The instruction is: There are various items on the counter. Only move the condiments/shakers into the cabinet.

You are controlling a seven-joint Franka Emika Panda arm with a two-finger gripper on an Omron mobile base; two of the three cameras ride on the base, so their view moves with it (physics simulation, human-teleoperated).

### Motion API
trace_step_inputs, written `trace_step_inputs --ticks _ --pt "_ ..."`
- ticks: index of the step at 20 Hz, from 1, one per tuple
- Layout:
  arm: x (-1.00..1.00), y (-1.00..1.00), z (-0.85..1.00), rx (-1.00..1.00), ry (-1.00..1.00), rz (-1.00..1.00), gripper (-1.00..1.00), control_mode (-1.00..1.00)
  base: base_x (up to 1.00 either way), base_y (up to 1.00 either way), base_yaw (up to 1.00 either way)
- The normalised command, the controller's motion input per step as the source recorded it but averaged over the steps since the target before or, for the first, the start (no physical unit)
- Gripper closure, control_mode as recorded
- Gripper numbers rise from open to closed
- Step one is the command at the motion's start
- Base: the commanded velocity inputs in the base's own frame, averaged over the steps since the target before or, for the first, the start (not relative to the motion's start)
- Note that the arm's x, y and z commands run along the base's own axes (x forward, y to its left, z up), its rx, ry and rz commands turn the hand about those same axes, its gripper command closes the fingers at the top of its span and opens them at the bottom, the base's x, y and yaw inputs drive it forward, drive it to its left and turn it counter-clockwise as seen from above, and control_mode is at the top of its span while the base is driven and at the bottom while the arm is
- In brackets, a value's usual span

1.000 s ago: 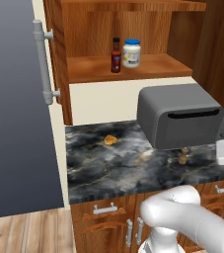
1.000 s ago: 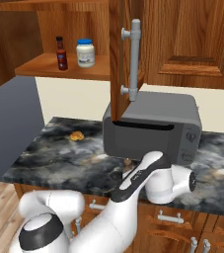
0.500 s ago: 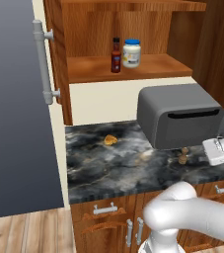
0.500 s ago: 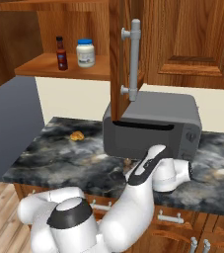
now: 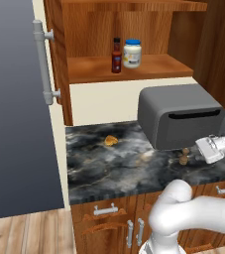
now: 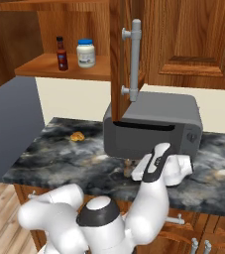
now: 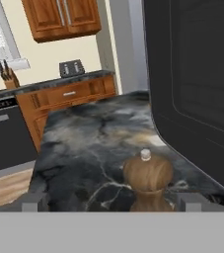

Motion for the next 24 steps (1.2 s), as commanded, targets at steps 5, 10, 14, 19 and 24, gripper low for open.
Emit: trace_step_inputs --ticks 5,10,14,19,24 --pt "0.34 -0.04 -0.05 0.00 0.00 0.00 -1.00 -1.00 0.00 0.00 0.00" --pt "0.25 0.00 -0.10 0.00 0.00 -0.01 -1.00 -1.00 0.00 0.00 0.00" --pt "0.01 0.00 -0.16 0.00 0.00 -0.01 -1.00 -1.00 0.00 0.00 0.00" --pt "-0.07 0.00 -0.04 0.00 0.00 -0.01 -1.00 -1.00 0.00 0.00 0.00" --pt "-0.46 0.00 0.00 0.00 -0.01 0.00 -1.00 -1.00 0.00 0.00 0.00"
